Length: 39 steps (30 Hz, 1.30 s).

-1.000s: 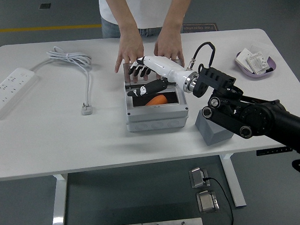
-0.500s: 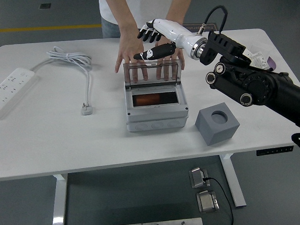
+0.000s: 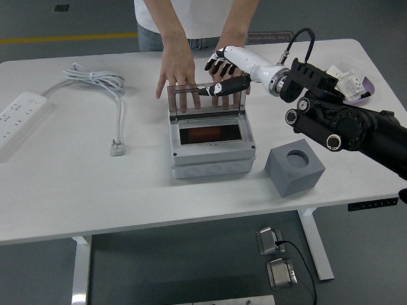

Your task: Fetch the battery,place it into the box,close the lid of the box

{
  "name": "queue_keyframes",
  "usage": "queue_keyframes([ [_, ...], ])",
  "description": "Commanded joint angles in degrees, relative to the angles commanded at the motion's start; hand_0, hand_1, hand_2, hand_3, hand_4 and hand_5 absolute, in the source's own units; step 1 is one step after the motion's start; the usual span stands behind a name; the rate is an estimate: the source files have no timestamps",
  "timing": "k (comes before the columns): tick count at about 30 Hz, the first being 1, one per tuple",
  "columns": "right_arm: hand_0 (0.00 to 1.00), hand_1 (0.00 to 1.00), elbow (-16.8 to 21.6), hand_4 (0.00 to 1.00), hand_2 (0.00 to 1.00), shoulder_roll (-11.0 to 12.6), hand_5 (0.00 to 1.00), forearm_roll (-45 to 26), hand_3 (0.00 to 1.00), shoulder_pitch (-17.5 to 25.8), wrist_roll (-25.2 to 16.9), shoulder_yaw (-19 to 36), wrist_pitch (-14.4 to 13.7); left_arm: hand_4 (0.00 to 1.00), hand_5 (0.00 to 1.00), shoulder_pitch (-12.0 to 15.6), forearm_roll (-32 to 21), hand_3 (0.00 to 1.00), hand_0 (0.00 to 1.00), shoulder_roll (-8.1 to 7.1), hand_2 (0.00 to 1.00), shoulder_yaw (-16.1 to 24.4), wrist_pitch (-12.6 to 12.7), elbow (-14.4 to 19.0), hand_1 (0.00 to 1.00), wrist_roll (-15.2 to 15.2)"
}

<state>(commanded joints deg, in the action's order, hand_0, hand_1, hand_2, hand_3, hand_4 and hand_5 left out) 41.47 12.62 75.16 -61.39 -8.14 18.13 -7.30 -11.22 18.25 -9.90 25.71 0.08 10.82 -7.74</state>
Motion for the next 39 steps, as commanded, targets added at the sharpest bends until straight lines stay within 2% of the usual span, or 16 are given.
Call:
queue_keyframes([
  [8, 0.535, 0.567, 4.13, 0.998, 0.629, 1.5, 0.544, 1.47, 0.655, 2.2, 0.62, 0.49, -0.51, 0.638, 0.213, 0.09, -1.66, 0.649, 0.657, 0.12, 0.726, -1.74, -0.06, -0.01, 0.741, 0.65],
  [17, 0.527, 0.563, 12.07, 0.998, 0.627, 4.75, 0.548, 5.32, 0.653, 4.49, 1.96, 1.27, -1.29, 0.639, 0.215, 0.35, -2.62, 0.649, 0.657, 0.22, 0.726, -2.56, -0.07, 0.0, 0.741, 0.91],
  [25, 0.528, 0.559, 17.97, 0.998, 0.626, 6.38, 0.552, 8.17, 0.651, 6.05, 3.16, 1.28, -1.54, 0.638, 0.214, 0.54, -3.85, 0.648, 0.657, 0.32, 0.726, -3.7, -0.12, -0.04, 0.741, 1.33],
  [32, 0.525, 0.554, 21.36, 0.998, 0.624, 7.37, 0.545, 9.5, 0.651, 8.0, 4.13, 1.26, -1.43, 0.638, 0.214, 0.77, -4.39, 0.648, 0.657, 0.44, 0.726, -4.21, -0.13, -0.05, 0.741, 1.52],
  [39, 0.513, 0.554, 23.07, 0.998, 0.624, 7.84, 0.547, 10.51, 0.649, 10.04, 4.98, 1.62, -1.11, 0.638, 0.214, 0.87, -4.46, 0.649, 0.657, 0.52, 0.725, -4.28, -0.14, -0.06, 0.741, 1.54],
])
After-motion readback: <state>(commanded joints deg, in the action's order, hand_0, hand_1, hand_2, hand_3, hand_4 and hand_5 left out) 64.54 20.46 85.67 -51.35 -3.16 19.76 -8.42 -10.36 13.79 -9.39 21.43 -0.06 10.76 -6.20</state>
